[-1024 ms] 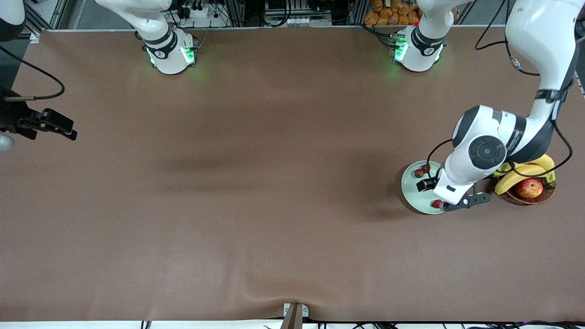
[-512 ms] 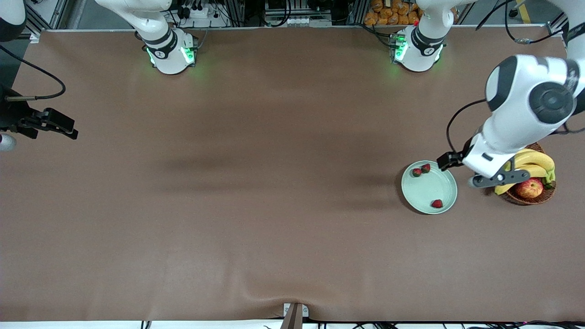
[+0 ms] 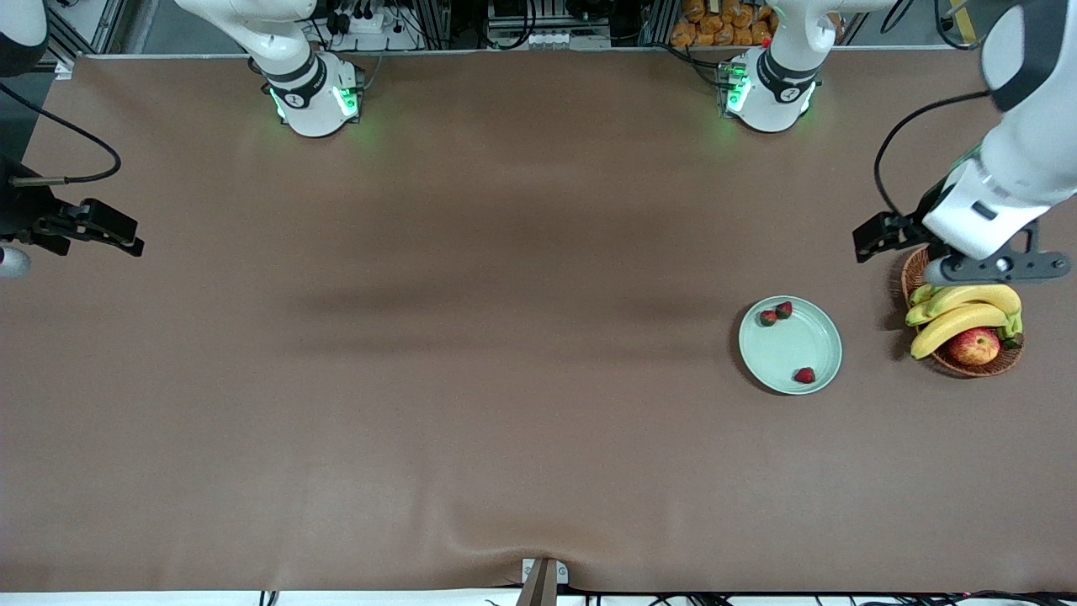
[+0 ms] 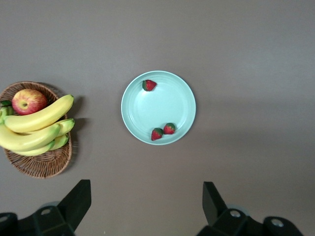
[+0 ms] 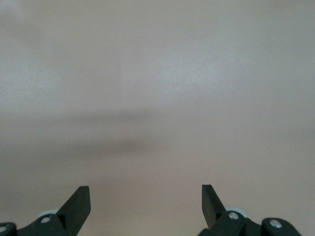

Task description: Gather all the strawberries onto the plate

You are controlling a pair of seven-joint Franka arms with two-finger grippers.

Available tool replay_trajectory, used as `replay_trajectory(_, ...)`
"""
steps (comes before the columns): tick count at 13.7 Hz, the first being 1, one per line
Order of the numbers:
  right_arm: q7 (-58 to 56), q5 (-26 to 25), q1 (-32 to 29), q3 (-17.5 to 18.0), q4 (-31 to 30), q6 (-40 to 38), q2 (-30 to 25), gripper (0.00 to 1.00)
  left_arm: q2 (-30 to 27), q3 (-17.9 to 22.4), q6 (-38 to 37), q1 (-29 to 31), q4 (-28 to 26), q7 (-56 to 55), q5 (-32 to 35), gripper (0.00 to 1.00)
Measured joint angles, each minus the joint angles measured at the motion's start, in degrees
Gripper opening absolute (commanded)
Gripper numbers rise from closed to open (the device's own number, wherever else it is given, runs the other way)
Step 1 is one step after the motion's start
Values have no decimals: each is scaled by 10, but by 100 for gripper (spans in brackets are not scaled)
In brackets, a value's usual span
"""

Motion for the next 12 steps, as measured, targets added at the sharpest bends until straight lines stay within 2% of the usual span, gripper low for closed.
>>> replay_trajectory(2, 0, 0, 0, 0, 0, 0, 0, 100, -6, 4, -51, 0, 34, 16, -10, 100)
replay_trajectory(4, 0, 0, 0, 0, 0, -1, 0, 100, -20, 25, -91, -6, 47, 54, -10, 100)
replay_trajectory(7, 0, 0, 0, -1, 0, -2, 0, 100, -33, 46, -101, -5, 50, 77, -11, 100)
replay_trajectory(12, 0, 0, 0, -1, 0, -2, 0, 100, -33, 47, -117, -5, 64, 95, -11, 100)
